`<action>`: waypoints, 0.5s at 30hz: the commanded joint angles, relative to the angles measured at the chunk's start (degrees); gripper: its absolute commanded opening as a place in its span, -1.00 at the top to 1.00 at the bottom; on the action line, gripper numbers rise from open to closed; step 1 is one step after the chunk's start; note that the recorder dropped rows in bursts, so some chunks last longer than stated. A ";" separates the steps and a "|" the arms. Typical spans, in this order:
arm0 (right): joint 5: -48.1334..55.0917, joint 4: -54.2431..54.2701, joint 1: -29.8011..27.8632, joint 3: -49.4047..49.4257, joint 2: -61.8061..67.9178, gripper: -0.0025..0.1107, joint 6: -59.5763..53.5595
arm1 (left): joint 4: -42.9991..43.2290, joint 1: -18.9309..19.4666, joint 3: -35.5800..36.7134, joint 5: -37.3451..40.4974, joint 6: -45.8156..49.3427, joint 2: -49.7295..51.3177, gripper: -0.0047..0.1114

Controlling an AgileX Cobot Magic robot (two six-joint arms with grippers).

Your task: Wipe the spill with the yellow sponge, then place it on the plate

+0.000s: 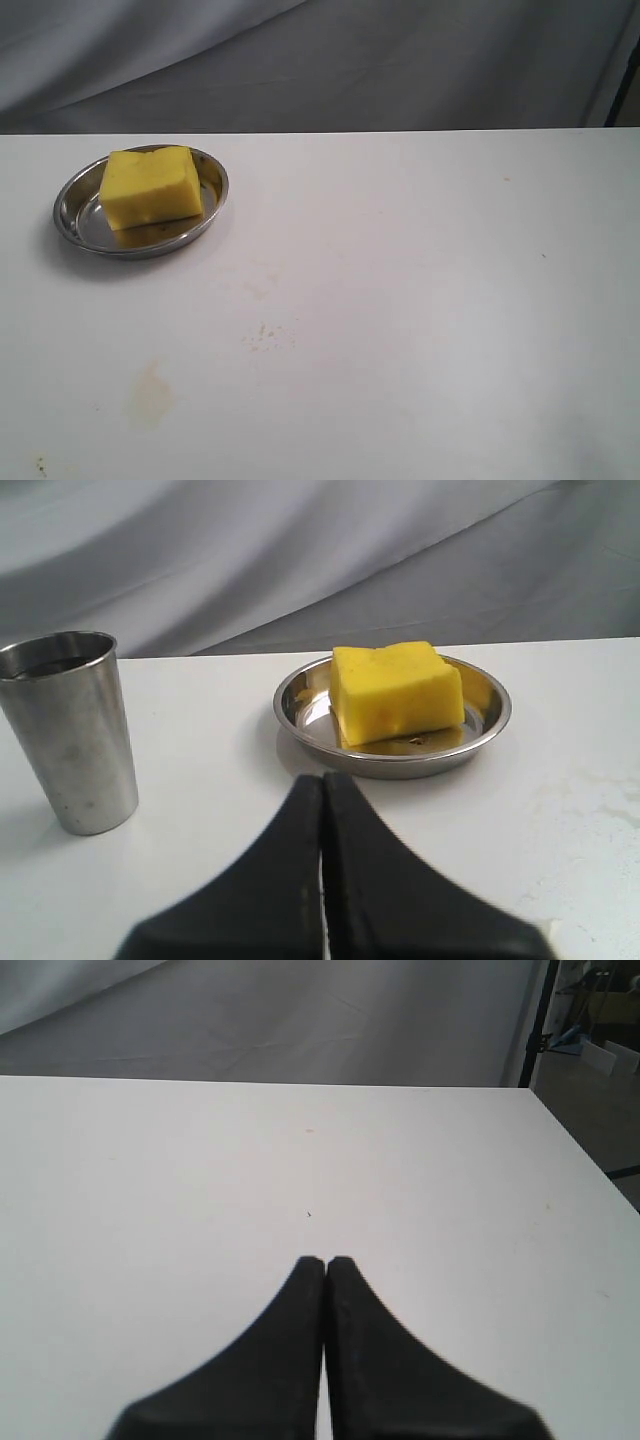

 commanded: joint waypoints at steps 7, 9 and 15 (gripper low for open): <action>-0.14 0.19 0.14 0.15 -0.33 0.96 -0.17 | 0.49 0.19 0.22 0.53 -0.58 -0.25 0.92; -0.14 0.19 0.14 0.15 -0.33 0.96 -0.17 | 0.63 0.19 0.22 0.66 -0.58 -0.25 0.92; -0.14 0.19 0.14 0.15 -0.33 0.96 -0.17 | 0.89 0.19 0.22 0.64 -0.58 -0.25 0.92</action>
